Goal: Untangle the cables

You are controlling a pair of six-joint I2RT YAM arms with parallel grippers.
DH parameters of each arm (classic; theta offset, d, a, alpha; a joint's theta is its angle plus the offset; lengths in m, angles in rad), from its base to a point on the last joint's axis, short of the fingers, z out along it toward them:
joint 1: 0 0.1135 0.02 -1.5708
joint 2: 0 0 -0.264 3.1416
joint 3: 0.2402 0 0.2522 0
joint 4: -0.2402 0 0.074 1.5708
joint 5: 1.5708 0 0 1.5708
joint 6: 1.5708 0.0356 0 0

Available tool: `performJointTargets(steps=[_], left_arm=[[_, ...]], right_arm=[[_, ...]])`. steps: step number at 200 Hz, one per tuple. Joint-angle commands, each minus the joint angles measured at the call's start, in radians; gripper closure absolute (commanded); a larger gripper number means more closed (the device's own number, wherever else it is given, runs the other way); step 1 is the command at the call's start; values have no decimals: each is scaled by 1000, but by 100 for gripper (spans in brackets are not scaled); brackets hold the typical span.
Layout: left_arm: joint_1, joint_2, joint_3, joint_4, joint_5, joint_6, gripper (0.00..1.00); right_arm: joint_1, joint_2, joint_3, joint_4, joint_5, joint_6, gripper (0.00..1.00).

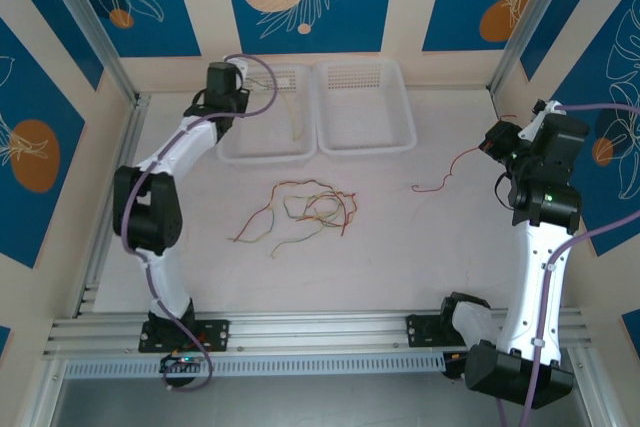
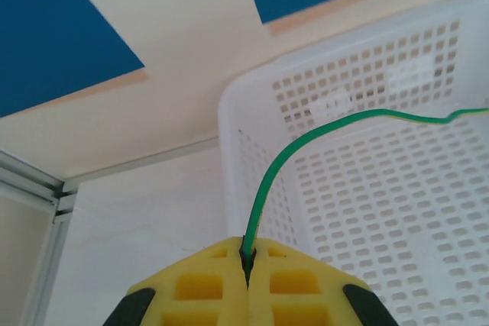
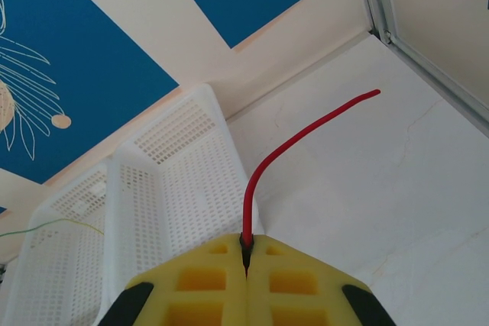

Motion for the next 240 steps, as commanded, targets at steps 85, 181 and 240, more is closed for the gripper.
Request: performJointTargets(steps=[85, 181, 240], left_arm=[[-114, 310, 314, -315, -73, 42, 100], [-72, 447, 463, -495, 64, -49, 100], [-66, 500, 510, -528, 84, -67, 100]], right_arm=[[10, -42, 37, -31, -18, -30, 100], [18, -58, 34, -16, -49, -11, 100], [32, -61, 33, -15, -46, -8, 100]])
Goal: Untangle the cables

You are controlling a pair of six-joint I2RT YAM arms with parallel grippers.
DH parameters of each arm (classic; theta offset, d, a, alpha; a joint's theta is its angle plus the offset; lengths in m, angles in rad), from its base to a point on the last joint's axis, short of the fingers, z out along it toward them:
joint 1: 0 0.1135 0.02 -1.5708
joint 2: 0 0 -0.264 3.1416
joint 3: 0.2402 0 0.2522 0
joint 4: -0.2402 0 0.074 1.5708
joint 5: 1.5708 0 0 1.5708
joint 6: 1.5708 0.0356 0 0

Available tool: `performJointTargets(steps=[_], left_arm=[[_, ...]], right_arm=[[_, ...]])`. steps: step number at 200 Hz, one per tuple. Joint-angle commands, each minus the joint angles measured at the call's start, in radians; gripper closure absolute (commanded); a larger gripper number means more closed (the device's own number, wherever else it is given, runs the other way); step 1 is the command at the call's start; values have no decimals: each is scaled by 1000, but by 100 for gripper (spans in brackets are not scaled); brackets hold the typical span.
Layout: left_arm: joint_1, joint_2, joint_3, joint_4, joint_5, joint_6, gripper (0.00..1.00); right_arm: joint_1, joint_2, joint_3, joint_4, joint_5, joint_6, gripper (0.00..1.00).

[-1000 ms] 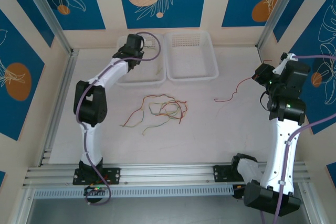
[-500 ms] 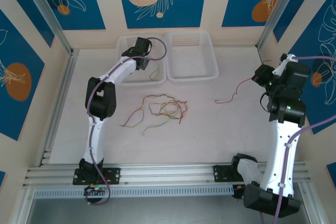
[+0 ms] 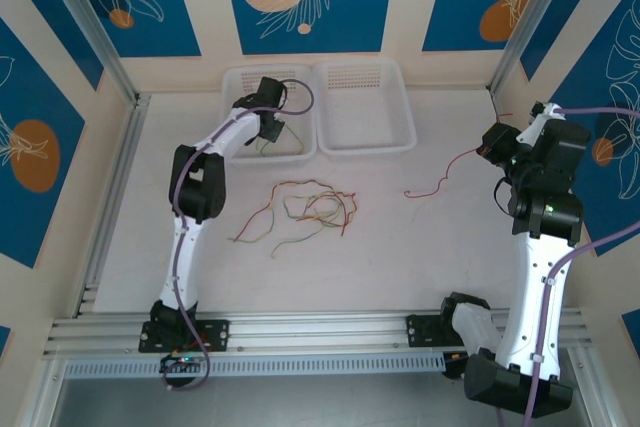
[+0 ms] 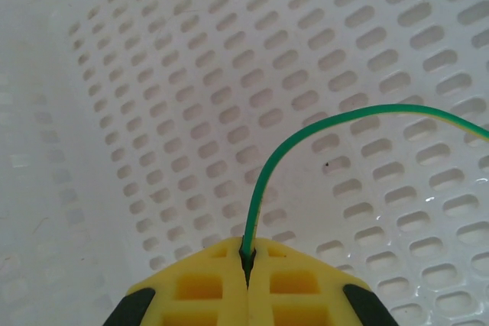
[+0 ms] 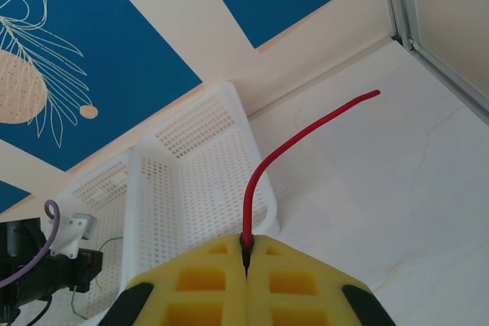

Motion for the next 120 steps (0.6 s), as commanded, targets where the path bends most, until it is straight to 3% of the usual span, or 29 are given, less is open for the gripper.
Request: performJointTargets(steps=[1, 52, 87, 105, 120], left_arm=[[9, 36, 54, -51, 26, -19, 100], [14, 23, 67, -49, 19, -13, 100], [13, -23, 68, -28, 12, -1, 73], [13, -51, 68, -17, -7, 4, 67], [14, -80, 68, -4, -16, 4, 56]], right_arm=[[8, -14, 25, 7, -15, 2, 100], [18, -14, 42, -1, -10, 0, 100], [26, -19, 48, -5, -12, 5, 100], [30, -27, 52, -8, -15, 9, 100], [35, -37, 50, -8, -17, 10, 100]])
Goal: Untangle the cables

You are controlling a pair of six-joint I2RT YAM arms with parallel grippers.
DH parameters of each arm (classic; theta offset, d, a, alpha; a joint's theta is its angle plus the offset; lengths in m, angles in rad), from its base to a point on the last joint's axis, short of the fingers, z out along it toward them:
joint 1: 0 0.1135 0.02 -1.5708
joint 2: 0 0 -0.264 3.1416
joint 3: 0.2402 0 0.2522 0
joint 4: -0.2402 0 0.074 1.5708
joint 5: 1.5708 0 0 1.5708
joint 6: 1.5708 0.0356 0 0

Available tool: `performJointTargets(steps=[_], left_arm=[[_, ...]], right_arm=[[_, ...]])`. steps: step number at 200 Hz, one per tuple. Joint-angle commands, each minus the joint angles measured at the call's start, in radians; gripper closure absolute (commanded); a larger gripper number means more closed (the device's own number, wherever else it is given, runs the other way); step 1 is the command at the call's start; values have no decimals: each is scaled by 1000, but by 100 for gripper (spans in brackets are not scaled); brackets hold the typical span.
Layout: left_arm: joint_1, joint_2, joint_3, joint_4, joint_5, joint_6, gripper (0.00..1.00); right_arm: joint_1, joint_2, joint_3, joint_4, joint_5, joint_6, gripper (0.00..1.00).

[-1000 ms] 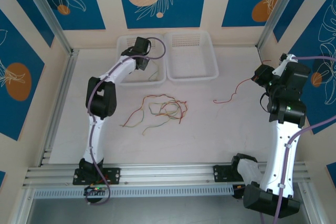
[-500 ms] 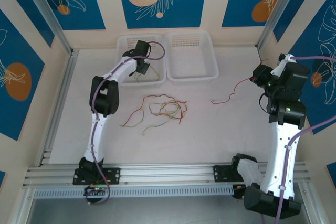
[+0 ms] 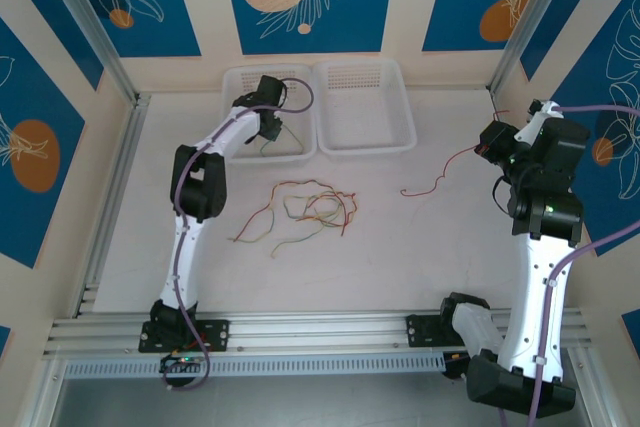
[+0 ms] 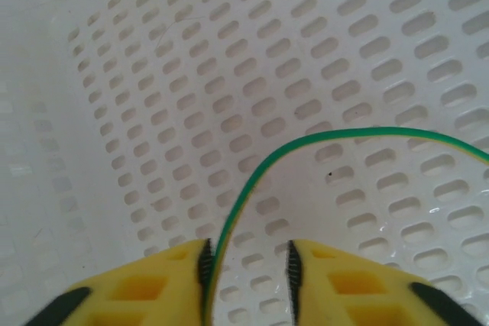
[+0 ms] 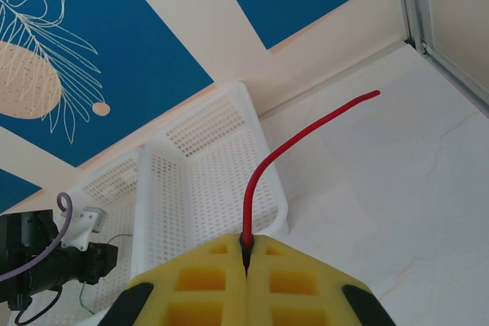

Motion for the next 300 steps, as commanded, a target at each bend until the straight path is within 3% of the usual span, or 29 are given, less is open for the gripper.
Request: performJointTargets(steps=[1, 5, 14, 17, 22, 46, 80, 108, 148, 186, 229, 268, 300], left_arm=[[10, -92, 32, 16, -18, 0, 56], [10, -100, 33, 19, -18, 1, 54], [10, -118, 31, 26, -21, 1, 24], [9, -123, 30, 27, -21, 1, 5], [8, -132, 32, 30, -22, 0, 0], [3, -175, 31, 23, -5, -10, 0], [-32, -261, 18, -20, -86, 10, 0], [-85, -371, -14, -10, -147, 54, 0], [-135, -560, -115, 46, -116, 22, 0], [-244, -926, -605, 404, -66, -29, 1], [-266, -1332, -1218, 833, 147, -210, 6], [-301, -1498, -1441, 835, 225, -224, 9], [-304, -1604, -1585, 822, 57, -341, 6]], right_arm=[[12, -33, 33, -8, -17, 8, 100], [13, -35, 33, -9, -17, 9, 100], [17, -36, 27, -9, -17, 9, 100], [18, -37, 27, -9, -15, 9, 100], [19, -36, 24, -8, -15, 9, 100], [30, -32, 23, -8, -8, 10, 100], [66, -27, 21, 12, -16, -24, 100], [148, -24, 26, 66, -27, -57, 100], [275, 64, 128, 92, 40, -81, 100], [326, 233, 299, 115, 43, -66, 100], [355, 473, 503, 178, 71, -77, 100], [396, 751, 751, 189, 117, -130, 100], [406, 1004, 986, 94, 85, -214, 100]])
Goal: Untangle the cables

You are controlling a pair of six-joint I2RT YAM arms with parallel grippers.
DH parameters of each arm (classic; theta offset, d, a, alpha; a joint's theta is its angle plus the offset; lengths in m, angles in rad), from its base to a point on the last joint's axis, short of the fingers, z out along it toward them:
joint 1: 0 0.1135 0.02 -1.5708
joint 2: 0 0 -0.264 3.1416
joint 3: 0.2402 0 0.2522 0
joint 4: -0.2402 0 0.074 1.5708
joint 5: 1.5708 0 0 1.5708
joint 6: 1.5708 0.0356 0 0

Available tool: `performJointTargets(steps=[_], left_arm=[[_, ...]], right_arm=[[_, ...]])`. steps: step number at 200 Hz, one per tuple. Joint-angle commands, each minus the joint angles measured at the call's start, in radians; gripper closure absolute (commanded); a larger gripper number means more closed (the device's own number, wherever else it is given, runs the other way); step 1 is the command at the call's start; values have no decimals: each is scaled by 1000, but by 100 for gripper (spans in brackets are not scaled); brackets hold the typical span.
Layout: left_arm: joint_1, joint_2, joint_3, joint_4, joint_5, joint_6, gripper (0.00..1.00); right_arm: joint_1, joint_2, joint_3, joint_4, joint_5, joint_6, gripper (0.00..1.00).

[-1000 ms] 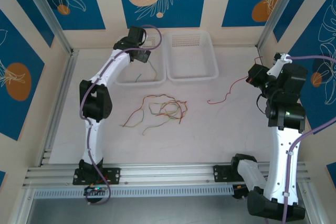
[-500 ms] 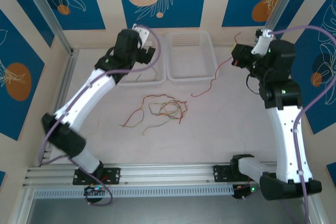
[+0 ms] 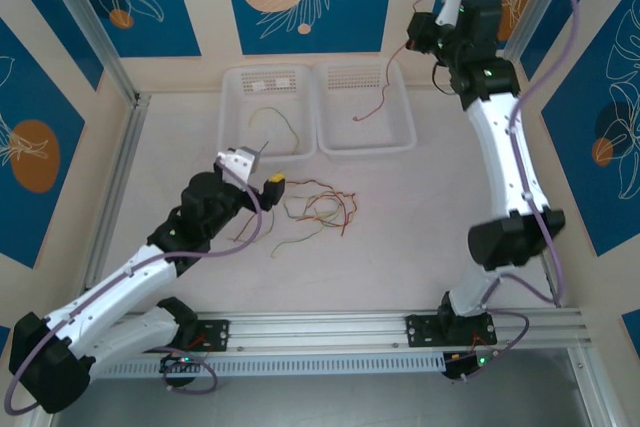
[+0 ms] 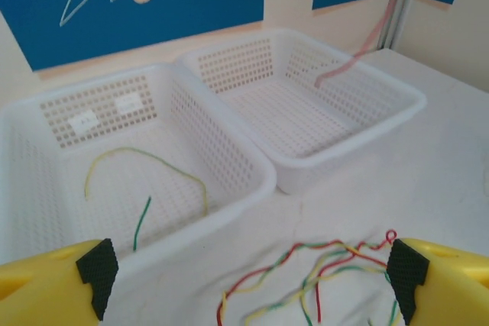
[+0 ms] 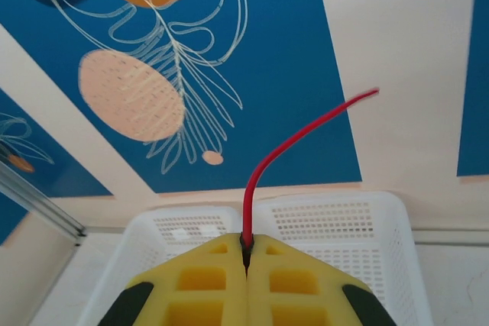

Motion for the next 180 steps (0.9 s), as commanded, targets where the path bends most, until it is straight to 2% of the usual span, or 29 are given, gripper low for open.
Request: performJointTargets(steps=[1, 18, 38, 52, 73, 92, 112, 133, 168, 180], left_arm=[[-8, -68, -74, 49, -96, -104, 6], [-8, -83, -109, 34, -165, -126, 5], [-6, -55, -94, -12, -247, -109, 2], [-4, -36, -77, -34, -280, -96, 2], [-5, -8, -69, -48, -296, -84, 1], [-4, 10, -76, -49, -304, -101, 1], [-5, 29, -75, -42, -291, -101, 1], [-5, 49, -57, -41, -287, -76, 0], [-4, 97, -15, -46, -289, -34, 0], [-5, 111, -8, -44, -289, -34, 0]], right_arm=[[9, 138, 138, -66, -13, -89, 100], [15, 252, 231, -107, -74, -135, 100], [33, 385, 355, -198, -19, -185, 100], [43, 451, 378, -230, -5, -240, 100], [52, 520, 347, -246, 6, -280, 100], [52, 580, 327, -255, -43, -292, 100], [61, 674, 395, -322, -100, -334, 100], [72, 761, 453, -379, -82, -361, 100], [78, 799, 428, -385, -71, -349, 100], [78, 804, 421, -385, -61, -339, 94]])
